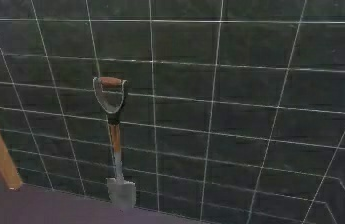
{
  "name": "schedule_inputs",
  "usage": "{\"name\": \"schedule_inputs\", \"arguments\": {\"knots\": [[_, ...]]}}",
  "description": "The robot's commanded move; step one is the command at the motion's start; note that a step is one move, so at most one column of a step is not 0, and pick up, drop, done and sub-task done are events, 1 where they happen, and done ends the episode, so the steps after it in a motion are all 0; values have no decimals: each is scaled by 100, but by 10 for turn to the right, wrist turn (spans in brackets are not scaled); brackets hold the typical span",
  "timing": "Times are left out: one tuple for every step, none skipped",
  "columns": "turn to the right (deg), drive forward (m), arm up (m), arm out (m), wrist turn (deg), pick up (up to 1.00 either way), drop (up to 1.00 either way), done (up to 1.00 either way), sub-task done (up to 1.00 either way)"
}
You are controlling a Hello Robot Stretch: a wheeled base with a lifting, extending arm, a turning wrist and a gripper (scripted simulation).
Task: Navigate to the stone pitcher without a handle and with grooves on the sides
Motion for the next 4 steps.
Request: {"name": "schedule_inputs", "arguments": {"knots": [[-450,0,0,0,0,0,0,0,0],[-150,0,0,0,0,0,0,0,0],[0,100,0,0,0,0,0,0,0],[0,100,0,0,0,0,0,0,0]]}}
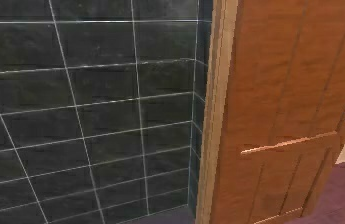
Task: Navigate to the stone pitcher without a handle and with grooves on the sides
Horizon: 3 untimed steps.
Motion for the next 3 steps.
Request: {"name": "schedule_inputs", "arguments": {"knots": [[-150,0,0,0,0,0,0,0,0],[0,15,0,0,0,0,0,0,0],[450,0,0,0,0,0,0,0,0]]}}
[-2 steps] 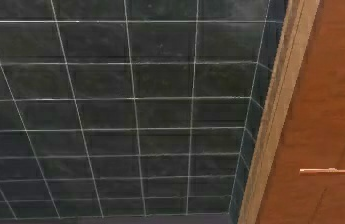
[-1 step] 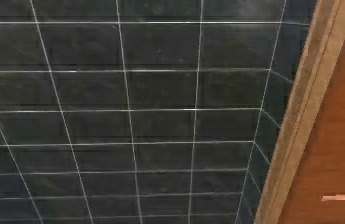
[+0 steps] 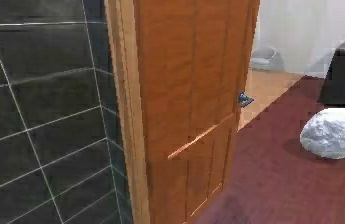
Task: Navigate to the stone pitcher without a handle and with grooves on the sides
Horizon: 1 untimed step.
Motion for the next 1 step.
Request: {"name": "schedule_inputs", "arguments": {"knots": [[390,0,0,0,0,0,0,0,0]]}}
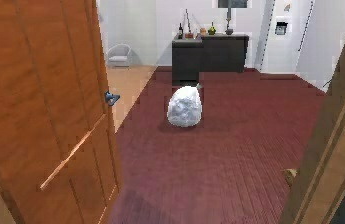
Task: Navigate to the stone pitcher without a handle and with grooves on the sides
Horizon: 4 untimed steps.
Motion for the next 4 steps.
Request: {"name": "schedule_inputs", "arguments": {"knots": [[0,60,0,0,0,0,0,0,0],[270,0,0,0,0,0,0,0,0],[0,100,0,0,0,0,0,0,0],[0,60,0,0,0,0,0,0,0]]}}
